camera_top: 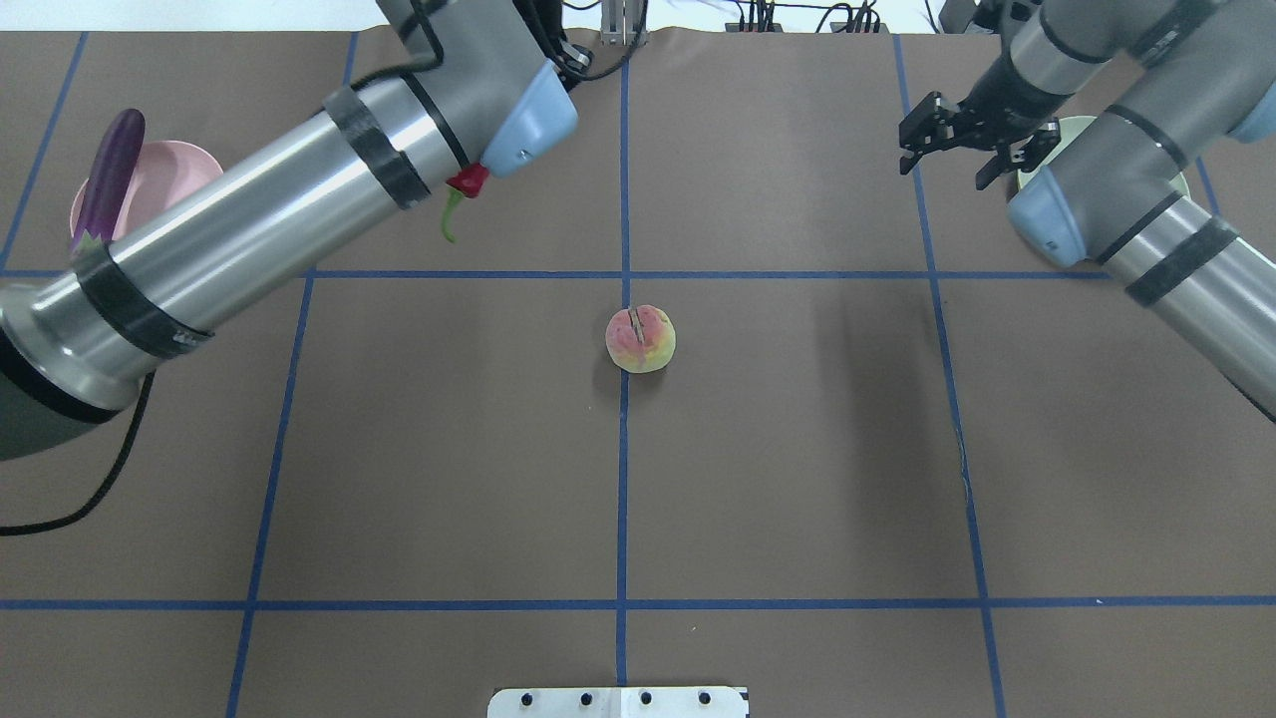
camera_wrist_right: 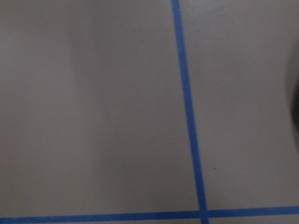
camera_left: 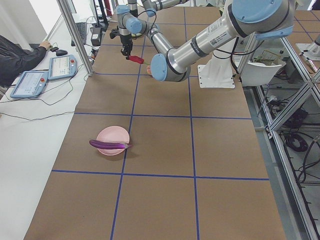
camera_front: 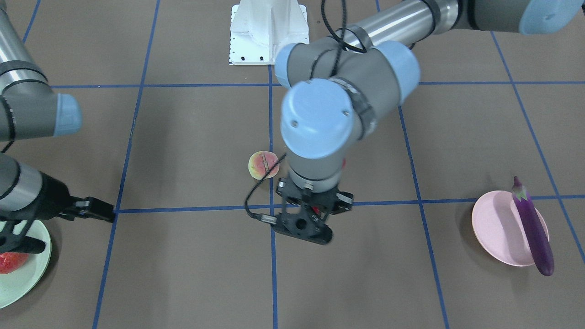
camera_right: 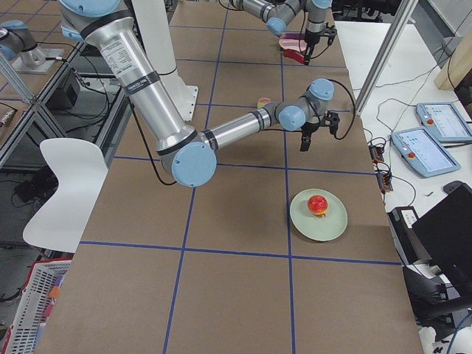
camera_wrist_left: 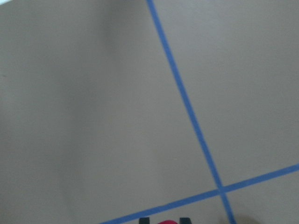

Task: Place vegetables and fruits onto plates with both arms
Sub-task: 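Carry chili toward pink plate with left gripper while right gripper grasps peach, then lower chili onto pink plate with left gripper while right gripper carries peach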

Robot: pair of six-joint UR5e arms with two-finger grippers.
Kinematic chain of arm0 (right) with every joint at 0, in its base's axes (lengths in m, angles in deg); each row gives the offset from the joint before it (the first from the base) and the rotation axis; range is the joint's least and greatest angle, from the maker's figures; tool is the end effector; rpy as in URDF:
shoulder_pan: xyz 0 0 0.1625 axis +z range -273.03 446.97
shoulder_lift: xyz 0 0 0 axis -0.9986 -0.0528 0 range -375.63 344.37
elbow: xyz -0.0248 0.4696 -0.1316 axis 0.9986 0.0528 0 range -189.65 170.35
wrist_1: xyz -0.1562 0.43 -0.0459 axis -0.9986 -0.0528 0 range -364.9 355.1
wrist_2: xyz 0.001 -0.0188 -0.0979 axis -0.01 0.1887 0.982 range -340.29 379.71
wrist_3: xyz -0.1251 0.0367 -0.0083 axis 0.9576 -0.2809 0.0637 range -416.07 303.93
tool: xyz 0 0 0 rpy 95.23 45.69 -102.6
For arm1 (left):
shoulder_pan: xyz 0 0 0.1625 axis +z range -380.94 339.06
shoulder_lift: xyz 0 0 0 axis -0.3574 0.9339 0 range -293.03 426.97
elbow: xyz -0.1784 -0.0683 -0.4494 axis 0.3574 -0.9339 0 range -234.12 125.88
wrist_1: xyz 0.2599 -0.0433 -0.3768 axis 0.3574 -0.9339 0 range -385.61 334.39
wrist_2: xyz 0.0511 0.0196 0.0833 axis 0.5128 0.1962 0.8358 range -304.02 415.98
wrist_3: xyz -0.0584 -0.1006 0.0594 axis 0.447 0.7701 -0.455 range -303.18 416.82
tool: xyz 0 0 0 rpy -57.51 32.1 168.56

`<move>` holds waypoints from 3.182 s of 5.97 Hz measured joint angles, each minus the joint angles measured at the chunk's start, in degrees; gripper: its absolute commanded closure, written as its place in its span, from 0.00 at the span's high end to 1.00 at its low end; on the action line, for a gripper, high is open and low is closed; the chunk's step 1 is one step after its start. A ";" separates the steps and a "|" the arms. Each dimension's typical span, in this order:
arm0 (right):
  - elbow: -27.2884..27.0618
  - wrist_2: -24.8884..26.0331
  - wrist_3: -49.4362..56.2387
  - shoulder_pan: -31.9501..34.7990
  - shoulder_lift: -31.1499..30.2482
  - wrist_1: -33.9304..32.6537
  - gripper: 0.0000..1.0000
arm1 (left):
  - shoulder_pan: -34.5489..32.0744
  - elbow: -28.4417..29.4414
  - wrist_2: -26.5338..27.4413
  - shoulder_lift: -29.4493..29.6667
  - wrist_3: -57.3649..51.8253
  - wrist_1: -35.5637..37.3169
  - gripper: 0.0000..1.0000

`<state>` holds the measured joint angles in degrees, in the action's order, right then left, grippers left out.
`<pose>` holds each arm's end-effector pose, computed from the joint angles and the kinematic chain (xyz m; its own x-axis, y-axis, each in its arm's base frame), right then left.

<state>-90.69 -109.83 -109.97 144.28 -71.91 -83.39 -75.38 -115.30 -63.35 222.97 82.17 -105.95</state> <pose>-0.3957 -0.7093 0.4065 0.6144 0.1158 0.7805 -0.1034 0.9925 -0.0658 0.4889 -0.8031 0.1502 0.7428 0.3157 -0.5904 -0.2187 0.9479 0.2316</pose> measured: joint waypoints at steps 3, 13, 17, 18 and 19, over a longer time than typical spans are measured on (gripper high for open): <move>-0.20 6.48 -9.66 -9.88 7.53 -0.75 1.00 | -8.74 9.27 0.19 -2.26 -8.29 -0.37 0.00; 0.09 14.12 -18.25 -21.95 13.80 -2.08 1.00 | -9.23 15.11 8.15 -19.29 -8.39 -17.96 1.00; 3.68 17.67 -17.31 -23.91 15.07 -2.54 1.00 | -9.57 14.69 8.15 -19.77 -8.48 -19.48 1.00; 4.20 17.81 -17.29 -24.31 15.18 -2.52 1.00 | -9.73 14.60 8.15 -19.77 -8.45 -19.50 1.00; 4.51 17.88 -17.31 -24.74 15.26 -2.47 1.00 | -9.93 14.51 8.15 -19.77 -8.41 -19.50 1.00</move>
<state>-86.17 -91.95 -127.29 119.54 -56.65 -85.87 -85.31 -100.79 -55.20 203.20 73.76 -125.45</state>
